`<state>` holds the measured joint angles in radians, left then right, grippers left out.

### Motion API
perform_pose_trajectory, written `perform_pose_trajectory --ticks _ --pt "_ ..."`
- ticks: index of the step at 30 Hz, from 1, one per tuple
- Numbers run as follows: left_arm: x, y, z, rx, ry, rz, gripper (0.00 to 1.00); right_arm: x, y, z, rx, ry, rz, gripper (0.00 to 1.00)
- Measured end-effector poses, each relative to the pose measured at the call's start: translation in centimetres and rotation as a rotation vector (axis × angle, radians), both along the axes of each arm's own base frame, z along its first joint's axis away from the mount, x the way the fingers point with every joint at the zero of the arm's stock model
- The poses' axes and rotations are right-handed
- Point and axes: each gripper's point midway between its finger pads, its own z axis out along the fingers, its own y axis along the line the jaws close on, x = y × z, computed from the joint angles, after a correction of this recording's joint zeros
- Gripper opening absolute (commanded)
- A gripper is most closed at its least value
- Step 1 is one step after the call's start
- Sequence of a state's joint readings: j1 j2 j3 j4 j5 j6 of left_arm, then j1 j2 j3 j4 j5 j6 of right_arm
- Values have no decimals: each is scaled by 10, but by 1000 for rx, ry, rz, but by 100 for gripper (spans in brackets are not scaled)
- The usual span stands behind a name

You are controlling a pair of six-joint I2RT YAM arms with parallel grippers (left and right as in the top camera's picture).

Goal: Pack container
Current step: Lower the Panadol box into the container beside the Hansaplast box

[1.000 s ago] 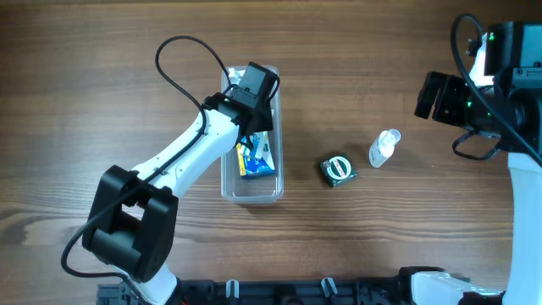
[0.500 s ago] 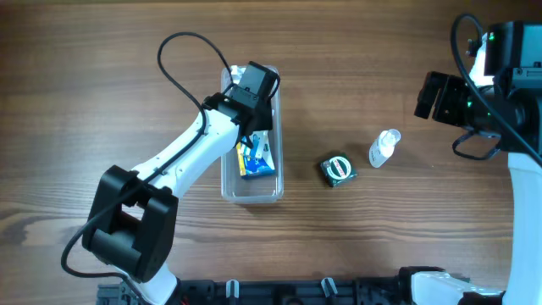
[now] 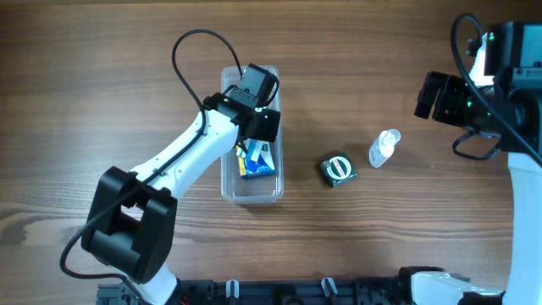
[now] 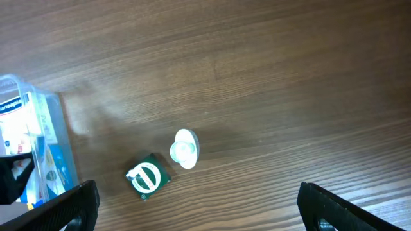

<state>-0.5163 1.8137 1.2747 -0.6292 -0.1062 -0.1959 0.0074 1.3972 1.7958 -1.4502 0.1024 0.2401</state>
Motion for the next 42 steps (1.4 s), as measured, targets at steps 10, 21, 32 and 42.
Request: perform_pose_trajectory --ticks 10,21,32,42 --pt "8 -10 38 -76 -100 -33 69 0 0 0 0 0 0 100" --pt "-6 -3 58 -77 -99 -40 30 0 0 0 0 0 0 100" --pt "-7 -3 33 -47 -37 -40 63 0 0 0 0 0 0 100" --pt "-16 -6 7 9 30 -97 70 0 0 0 0 0 0 100"
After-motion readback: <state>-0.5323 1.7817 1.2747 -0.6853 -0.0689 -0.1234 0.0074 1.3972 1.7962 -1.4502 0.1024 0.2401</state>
